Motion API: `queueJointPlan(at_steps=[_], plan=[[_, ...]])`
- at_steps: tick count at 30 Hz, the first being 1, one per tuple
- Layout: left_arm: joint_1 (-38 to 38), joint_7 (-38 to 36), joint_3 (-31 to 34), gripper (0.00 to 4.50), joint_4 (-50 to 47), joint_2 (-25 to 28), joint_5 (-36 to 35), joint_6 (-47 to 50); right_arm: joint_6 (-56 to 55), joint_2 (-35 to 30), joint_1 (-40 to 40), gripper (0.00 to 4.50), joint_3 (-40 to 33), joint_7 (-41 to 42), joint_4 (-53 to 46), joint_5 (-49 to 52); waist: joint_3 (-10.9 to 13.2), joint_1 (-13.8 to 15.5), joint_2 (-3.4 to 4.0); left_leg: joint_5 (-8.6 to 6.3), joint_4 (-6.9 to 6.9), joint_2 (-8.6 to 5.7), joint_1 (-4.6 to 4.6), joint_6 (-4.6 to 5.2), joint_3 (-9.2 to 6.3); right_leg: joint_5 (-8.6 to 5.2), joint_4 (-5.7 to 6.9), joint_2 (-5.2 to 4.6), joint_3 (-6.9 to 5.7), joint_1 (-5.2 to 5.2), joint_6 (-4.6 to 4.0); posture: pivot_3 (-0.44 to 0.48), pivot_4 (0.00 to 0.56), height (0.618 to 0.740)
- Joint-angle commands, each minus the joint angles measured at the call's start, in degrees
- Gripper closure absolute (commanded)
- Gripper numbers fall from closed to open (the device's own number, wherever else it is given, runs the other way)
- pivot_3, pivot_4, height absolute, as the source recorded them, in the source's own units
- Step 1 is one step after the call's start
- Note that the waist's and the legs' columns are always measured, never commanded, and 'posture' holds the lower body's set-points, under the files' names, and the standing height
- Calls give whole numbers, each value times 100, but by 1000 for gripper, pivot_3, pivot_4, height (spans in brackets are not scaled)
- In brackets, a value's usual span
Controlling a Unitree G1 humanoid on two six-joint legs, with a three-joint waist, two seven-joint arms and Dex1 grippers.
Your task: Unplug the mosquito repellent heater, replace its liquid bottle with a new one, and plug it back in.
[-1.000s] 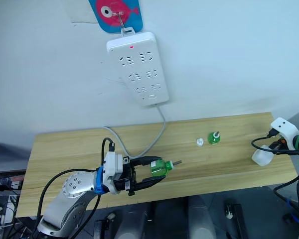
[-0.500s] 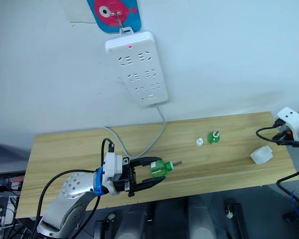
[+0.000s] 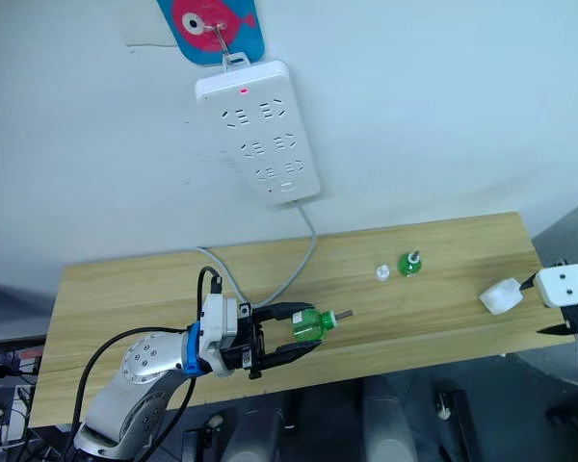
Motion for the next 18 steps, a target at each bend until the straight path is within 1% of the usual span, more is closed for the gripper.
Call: queueJointPlan(at_steps=[1, 5, 8, 9, 11, 13, 17, 18], plan=[[63, 20, -85, 2284, -207, -62, -15, -81, -926, 172, -324, 19, 124, 251, 333, -27, 6, -39, -5, 0, 0, 1, 3, 0, 0, 0, 2, 1, 5, 0, 0, -14, 417, 740], [142, 107, -77, 2284, -280, -54, 6, -70, -1217, 424, -655, 19, 329, -31, 680, -328, 16, -35, -6, 0, -1, 3, 10, 0, 1, 1, 9, 2, 12, 1, -1, 3, 423, 740], [246, 237, -23, 2284, -395, -32, 6, -31, -146, 546, -759, 19, 86, -159, 914, -138, 19, 15, -6, 0, 0, 0, 3, 1, -7, 2, 5, 1, 8, 1, -3, 22, 420, 740], [299, 267, 1, 2284, -436, -10, -6, -19, 483, 573, -798, 19, -55, -87, 935, 33, 19, 34, -6, -1, 0, -1, 2, 1, -9, 2, 4, -1, 8, 1, -3, 22, 420, 740], [423, 294, 34, 2284, -500, 41, -29, -18, 2201, 640, -959, 19, -393, 73, 833, 440, 21, 43, -9, -6, 1, -1, -1, 9, -15, 3, 2, -4, 9, 1, -4, 18, 418, 740], [533, 311, 47, 2284, -549, 73, -33, -32, 3911, 630, -1172, 19, -611, -13, 633, 617, 22, 48, -5, -8, 1, -1, -2, 12, -16, 3, 0, -7, 14, -1, -5, 2, 411, 740], [615, 369, 117, 2284, -525, 56, -84, 20, 7595, 433, -1319, 19, -661, -964, -209, 276, 20, 97, -2, -8, 1, 0, -15, 12, -36, 3, -1, -8, 18, -11, -8, -37, 402, 740], [614, 367, 116, 2284, -494, 49, -81, 7, 8723, 396, -1356, 19, -589, -1113, -529, 190, 19, 106, -1, -8, 1, 0, -24, 12, -40, 3, 0, -7, 16, -22, -8, -45, 402, 740]])
